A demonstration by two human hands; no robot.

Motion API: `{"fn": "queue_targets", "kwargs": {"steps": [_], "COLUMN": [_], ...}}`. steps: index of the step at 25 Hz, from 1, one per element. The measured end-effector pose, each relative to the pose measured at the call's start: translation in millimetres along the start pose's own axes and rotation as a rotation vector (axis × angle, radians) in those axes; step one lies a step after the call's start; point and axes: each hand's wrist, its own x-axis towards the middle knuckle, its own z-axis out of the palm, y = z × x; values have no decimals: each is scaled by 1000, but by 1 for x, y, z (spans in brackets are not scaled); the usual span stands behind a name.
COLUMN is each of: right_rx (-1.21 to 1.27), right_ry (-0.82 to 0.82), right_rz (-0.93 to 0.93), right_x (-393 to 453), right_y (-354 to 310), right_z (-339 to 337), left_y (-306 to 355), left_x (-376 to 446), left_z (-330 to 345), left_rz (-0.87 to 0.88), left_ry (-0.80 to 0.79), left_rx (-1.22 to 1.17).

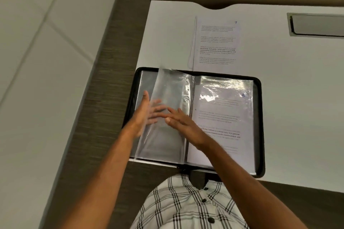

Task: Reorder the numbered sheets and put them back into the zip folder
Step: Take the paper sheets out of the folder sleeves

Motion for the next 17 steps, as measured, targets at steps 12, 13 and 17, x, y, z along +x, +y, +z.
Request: {"fn": "queue_targets", "kwargs": {"steps": [12,13,17], "right_rx": [-471,-501,-695], "right_ry": [608,690,822], "right_rz": [31,96,301], "right_x": [-50,-60,-96], "right_y": [69,80,119], "right_z": [-41,-54,-96], "left_y": [-24,-23,-27], "left_x": [-3,-2,13], "left_z": [33,48,109], "left_rz": [335,387,572], "left_ry": [610,488,132], "left_rx": [1014,1061,1174]}}
